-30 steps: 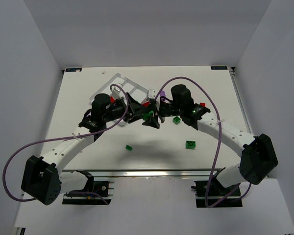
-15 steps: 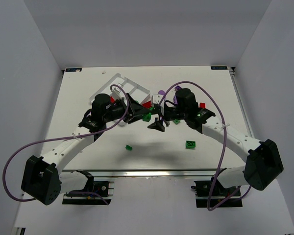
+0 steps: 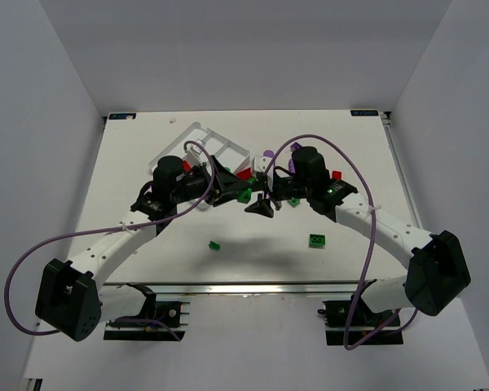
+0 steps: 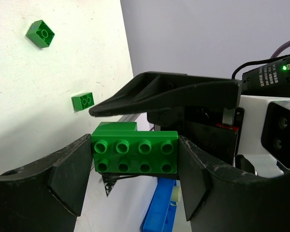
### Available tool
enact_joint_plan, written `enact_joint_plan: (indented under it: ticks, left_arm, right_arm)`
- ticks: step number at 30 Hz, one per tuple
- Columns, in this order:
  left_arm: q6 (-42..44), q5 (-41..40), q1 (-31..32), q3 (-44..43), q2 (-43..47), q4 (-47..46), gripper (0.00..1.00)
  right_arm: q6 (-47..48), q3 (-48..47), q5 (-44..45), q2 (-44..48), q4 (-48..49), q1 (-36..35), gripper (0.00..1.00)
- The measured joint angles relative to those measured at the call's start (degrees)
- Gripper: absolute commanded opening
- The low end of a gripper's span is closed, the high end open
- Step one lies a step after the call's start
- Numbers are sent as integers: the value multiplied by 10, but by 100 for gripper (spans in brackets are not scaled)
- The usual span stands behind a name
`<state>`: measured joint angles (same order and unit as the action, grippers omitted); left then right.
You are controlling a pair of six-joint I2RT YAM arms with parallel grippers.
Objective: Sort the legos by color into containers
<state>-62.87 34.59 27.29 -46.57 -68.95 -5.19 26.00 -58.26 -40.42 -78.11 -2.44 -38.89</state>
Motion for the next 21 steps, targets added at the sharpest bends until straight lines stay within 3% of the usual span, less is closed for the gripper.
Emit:
enact_joint_plan:
  ticks: [7,14,21]
  left_arm:
    - [-2,1,0,0,0,-1,31]
    - [-5,3,-1,1,0,-5,31]
    - [-3,6,-6,1,0,-4,30]
  right_arm:
    - [-4,0,-7,-5,13,0,52]
    - [-13,0,-6,-7,26,2,24]
    - [-7,0,-7,-7,25,2,2]
